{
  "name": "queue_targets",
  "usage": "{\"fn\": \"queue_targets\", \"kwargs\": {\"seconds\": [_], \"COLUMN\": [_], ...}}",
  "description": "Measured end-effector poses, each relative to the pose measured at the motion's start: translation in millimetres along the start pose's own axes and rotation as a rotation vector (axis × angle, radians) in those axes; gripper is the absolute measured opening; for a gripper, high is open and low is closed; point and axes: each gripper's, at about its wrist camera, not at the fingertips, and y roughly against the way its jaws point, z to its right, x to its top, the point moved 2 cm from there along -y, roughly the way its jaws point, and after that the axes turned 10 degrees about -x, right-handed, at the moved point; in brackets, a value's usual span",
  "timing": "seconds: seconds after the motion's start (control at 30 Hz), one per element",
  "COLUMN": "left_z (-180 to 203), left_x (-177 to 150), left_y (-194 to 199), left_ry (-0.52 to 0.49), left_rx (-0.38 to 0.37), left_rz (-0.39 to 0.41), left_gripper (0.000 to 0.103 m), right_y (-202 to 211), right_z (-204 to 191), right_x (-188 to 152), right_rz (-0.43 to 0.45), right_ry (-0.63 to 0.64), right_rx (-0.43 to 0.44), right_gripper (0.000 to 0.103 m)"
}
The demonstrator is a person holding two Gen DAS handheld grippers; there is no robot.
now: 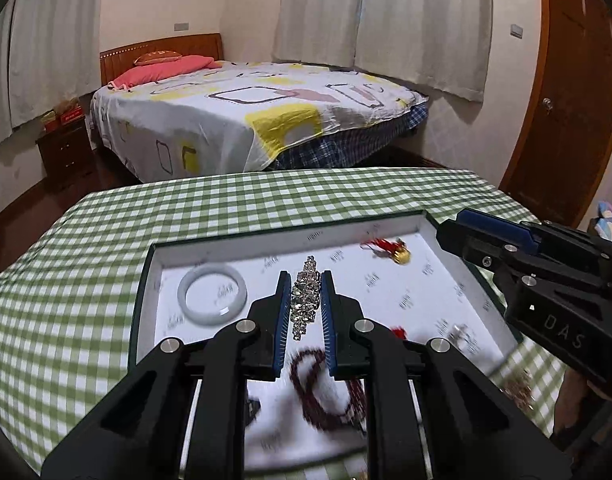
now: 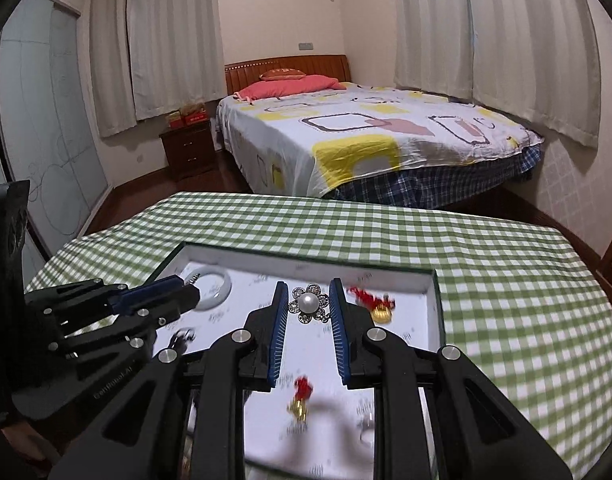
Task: Organize jewelry
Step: 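Carry both brooches into the tray and open both tools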
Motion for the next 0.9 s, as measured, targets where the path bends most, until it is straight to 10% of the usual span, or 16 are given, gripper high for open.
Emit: {"fn": "queue_targets", "kwargs": {"seconds": [0.9], "left_z": [-41.4], "left_x": [9.3], "left_y": [-117.8], "left_ry": [0.122], "left_rx": [0.018], "left_rz": [-0.299], "left_gripper": [0.015], "right_y": [-130.2], "right_z": [-3.3], "right_x": [-5.9], "right_rz": [-0.407], "right_ry": [0.020], "right_rx": [0.074], "right_gripper": [0.022]}}
